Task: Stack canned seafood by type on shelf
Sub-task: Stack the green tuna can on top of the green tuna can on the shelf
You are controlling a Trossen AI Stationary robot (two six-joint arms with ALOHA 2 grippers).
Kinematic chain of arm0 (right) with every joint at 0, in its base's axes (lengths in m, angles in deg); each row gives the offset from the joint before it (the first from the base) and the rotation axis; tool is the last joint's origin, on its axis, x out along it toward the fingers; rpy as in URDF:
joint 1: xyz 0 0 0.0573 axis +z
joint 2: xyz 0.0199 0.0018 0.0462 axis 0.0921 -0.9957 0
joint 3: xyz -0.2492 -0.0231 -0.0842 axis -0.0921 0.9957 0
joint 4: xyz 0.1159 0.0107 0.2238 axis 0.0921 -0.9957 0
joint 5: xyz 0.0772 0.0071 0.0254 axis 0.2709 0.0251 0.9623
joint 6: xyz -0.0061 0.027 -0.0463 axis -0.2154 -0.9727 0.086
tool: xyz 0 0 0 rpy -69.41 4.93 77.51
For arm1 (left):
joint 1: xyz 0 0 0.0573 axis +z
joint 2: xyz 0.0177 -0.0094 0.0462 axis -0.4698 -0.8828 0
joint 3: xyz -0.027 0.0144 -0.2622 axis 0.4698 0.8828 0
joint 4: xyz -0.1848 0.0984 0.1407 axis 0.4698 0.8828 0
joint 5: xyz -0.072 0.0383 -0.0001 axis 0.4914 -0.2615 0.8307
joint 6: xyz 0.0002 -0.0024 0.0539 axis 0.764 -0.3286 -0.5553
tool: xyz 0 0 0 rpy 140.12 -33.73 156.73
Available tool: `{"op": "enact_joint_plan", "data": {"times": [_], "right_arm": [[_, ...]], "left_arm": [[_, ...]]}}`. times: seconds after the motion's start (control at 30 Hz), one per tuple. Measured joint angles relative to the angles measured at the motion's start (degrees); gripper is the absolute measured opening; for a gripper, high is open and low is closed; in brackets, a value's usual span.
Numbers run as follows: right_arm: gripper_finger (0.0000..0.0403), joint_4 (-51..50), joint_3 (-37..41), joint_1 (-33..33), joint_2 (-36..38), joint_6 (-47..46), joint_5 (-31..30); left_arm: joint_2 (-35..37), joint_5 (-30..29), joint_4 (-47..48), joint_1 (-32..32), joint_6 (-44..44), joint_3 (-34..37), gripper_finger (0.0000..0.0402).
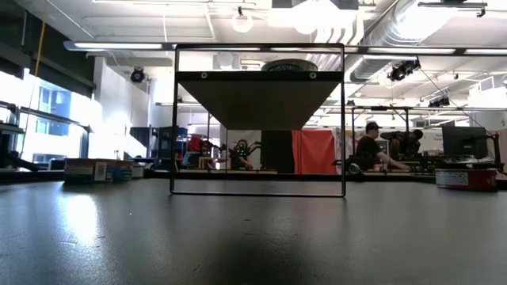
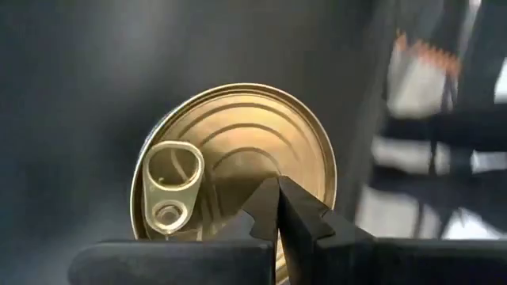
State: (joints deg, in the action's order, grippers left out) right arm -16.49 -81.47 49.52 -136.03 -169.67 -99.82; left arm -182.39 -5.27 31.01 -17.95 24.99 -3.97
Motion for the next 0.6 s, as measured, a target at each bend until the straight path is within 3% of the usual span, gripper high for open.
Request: {"op": "enact_joint_plan", "data": {"times": [0.2, 0.37, 0.47, 0.6], "right_arm": [[0.0, -0.1, 0.0, -0.6, 0.0, 0.2, -5.5], [0.0, 1.2, 1.0, -2.5, -0.3, 0.4, -6.2], [0.0, 9.6, 7.2, -3.8, -0.3, 0.4, -4.5], [0.0, 32.8, 20.0, -6.1, -0.3, 1.6, 3.0]], "left_arm": [[-1.1, -8.9, -10.5, 8.5, -9.0, 0.4, 0.0], [-1.3, -10.7, -16.5, 13.3, -13.3, -0.3, 0.0], [-1.5, -10.4, -15.5, 14.4, -18.9, -2.9, 0.0], [-1.2, -10.0, -11.5, 14.6, -30.1, -8.4, 0.0]]}}
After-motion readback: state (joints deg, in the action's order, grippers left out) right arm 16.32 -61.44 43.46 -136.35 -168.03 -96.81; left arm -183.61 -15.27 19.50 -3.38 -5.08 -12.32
